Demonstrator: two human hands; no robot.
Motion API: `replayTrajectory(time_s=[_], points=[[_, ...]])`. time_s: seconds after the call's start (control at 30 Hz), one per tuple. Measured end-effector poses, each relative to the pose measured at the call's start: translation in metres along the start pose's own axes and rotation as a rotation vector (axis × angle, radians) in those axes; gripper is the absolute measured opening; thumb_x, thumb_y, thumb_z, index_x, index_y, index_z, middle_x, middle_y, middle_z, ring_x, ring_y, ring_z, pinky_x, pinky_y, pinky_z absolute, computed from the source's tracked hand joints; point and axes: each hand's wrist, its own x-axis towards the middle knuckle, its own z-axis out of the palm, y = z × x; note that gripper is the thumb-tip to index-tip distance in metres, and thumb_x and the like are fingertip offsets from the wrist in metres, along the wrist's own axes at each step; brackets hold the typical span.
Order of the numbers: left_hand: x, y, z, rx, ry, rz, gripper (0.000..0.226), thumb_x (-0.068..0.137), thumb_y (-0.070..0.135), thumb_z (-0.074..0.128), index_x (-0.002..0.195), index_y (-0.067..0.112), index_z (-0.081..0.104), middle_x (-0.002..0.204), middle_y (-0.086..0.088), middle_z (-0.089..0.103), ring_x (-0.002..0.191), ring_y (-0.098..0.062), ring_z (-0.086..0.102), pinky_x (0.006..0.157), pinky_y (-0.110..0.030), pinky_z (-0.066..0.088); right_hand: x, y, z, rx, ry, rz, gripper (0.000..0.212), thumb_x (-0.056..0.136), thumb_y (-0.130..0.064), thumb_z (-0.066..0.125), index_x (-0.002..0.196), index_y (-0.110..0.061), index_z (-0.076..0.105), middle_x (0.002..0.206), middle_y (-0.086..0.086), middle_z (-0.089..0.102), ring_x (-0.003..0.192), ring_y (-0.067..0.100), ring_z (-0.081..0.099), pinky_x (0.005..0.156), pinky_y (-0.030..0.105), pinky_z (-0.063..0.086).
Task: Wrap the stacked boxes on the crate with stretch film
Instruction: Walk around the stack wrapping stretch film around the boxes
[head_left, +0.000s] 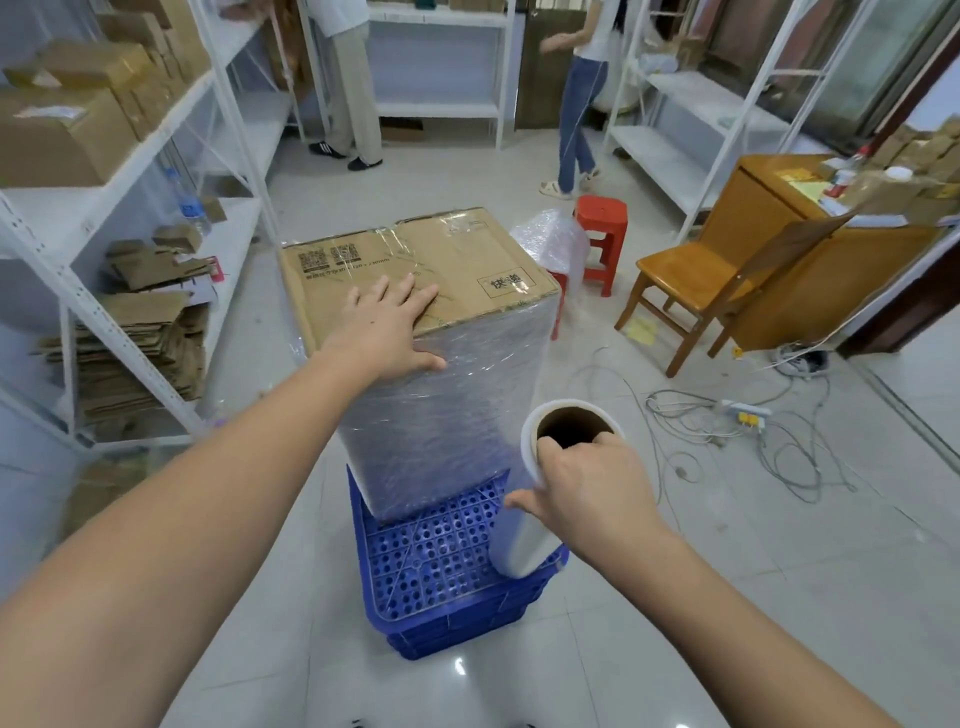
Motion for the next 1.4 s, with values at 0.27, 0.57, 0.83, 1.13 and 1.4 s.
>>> replayTrajectory(time_s=[0.27, 0.57, 0.83, 1.13, 1.4], points=[[0.005, -0.067, -0.018, -0.01, -0.085, 0.42, 0.111, 0.082, 0.077, 0.064, 0.165, 0.034, 0.005, 0.174, -0.002, -0.004, 0.16, -0.027, 0.003, 0.128, -0.05, 0.014, 0.008, -0.037, -0.011, 0.02, -0.131, 0.222, 0.022, 0.092, -0.03, 0.054, 0.092, -0.02, 0.034, 0.08, 0.0, 0.06, 0.073, 0.024, 0.046, 0.061, 0.033, 0.025], [-0.001, -0.078, -0.002, -0.17, 0.025, 0.441, 0.095, 0.084, 0.072, 0.065, 0.162, 0.042, 0.019, 0.173, 0.001, 0.009, 0.16, -0.023, 0.007, 0.128, -0.052, 0.005, 0.024, -0.051, -0.002, -0.001, 0.036, 0.42, 0.06, 0.083, -0.076, 0.048, 0.074, -0.018, 0.04, 0.06, -0.002, 0.044, 0.072, 0.027, 0.054, 0.06, 0.032, 0.028], [0.006, -0.075, -0.012, -0.251, 0.006, 0.377, 0.087, 0.084, 0.067, 0.07, 0.159, 0.043, 0.032, 0.172, 0.0, 0.016, 0.158, -0.022, 0.012, 0.127, -0.049, 0.005, 0.006, -0.069, 0.002, 0.014, 0.09, 0.205, 0.063, 0.068, -0.068, 0.061, 0.057, -0.024, 0.019, 0.045, -0.01, 0.022, 0.055, 0.024, 0.041, 0.051, 0.026, 0.016], [0.007, -0.053, -0.014, -0.211, -0.005, 0.345, 0.086, 0.085, 0.07, 0.066, 0.159, 0.047, 0.029, 0.172, 0.0, 0.017, 0.158, -0.025, 0.012, 0.128, -0.054, 0.007, 0.004, -0.109, -0.008, 0.038, 0.092, -0.098, 0.055, 0.061, -0.06, 0.077, 0.058, -0.022, 0.037, 0.039, -0.006, 0.038, 0.047, 0.021, 0.033, 0.055, 0.023, 0.038], [-0.013, -0.056, -0.004, -0.208, 0.023, 0.312, 0.084, 0.086, 0.071, 0.064, 0.159, 0.048, 0.027, 0.173, 0.002, 0.015, 0.159, -0.024, 0.01, 0.128, -0.053, 0.005, 0.009, -0.142, -0.01, 0.091, 0.008, -0.187, 0.045, 0.073, -0.041, 0.073, 0.072, -0.021, 0.033, 0.051, -0.002, 0.047, 0.053, 0.022, 0.029, 0.073, 0.033, 0.048]])
